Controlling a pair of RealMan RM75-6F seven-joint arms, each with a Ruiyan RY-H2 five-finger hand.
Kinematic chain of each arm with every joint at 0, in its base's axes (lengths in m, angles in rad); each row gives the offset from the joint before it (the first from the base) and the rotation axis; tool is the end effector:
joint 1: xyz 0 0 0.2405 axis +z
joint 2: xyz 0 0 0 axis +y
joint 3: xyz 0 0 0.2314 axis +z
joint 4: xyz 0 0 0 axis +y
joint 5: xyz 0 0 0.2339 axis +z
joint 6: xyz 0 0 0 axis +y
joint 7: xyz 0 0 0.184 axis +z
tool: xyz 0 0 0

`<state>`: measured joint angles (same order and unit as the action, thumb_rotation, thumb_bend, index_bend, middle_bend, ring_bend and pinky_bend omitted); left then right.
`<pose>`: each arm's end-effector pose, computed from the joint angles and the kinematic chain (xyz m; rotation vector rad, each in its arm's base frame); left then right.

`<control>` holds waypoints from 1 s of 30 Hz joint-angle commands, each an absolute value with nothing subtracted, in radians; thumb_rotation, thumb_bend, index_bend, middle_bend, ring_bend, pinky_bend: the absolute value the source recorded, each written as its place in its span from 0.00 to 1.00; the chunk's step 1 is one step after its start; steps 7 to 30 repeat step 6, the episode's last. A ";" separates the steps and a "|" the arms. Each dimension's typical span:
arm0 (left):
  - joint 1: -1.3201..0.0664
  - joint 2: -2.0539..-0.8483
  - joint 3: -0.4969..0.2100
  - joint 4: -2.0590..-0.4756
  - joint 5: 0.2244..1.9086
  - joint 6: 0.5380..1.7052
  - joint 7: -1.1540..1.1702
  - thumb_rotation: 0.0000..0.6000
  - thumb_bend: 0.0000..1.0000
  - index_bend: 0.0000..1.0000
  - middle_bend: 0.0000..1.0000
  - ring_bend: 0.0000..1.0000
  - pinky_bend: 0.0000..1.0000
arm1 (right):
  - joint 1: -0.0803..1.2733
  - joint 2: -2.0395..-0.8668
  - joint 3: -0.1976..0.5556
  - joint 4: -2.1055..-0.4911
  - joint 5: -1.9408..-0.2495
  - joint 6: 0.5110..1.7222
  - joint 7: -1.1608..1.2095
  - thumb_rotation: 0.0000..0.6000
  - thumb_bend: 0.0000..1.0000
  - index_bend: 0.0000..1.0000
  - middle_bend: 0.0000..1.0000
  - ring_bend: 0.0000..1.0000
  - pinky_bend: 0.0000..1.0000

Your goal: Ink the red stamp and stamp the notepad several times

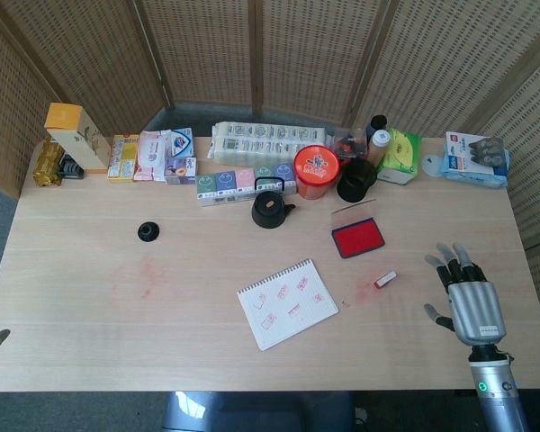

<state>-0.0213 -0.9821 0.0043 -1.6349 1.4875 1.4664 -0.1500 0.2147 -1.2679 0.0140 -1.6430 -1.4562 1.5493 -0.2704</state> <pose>-0.3289 0.1883 0.1569 -1.3438 -1.0242 -0.8324 -0.2485 -0.2446 0.0852 1.4402 -0.7593 0.9194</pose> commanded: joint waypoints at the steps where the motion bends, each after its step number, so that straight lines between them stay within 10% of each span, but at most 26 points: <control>1: -0.017 -0.982 0.009 -1.634 1.499 1.474 -0.154 1.00 0.00 0.00 0.00 0.00 0.11 | 0.191 -1.267 0.013 -1.645 -1.461 1.570 -0.246 1.00 0.00 0.20 0.09 0.03 0.22; 30: -0.015 -0.986 0.016 -1.634 1.514 1.481 -0.138 1.00 0.00 0.00 0.00 0.00 0.11 | 0.168 -1.263 0.000 -1.635 -1.473 1.571 -0.229 1.00 0.00 0.20 0.09 0.03 0.22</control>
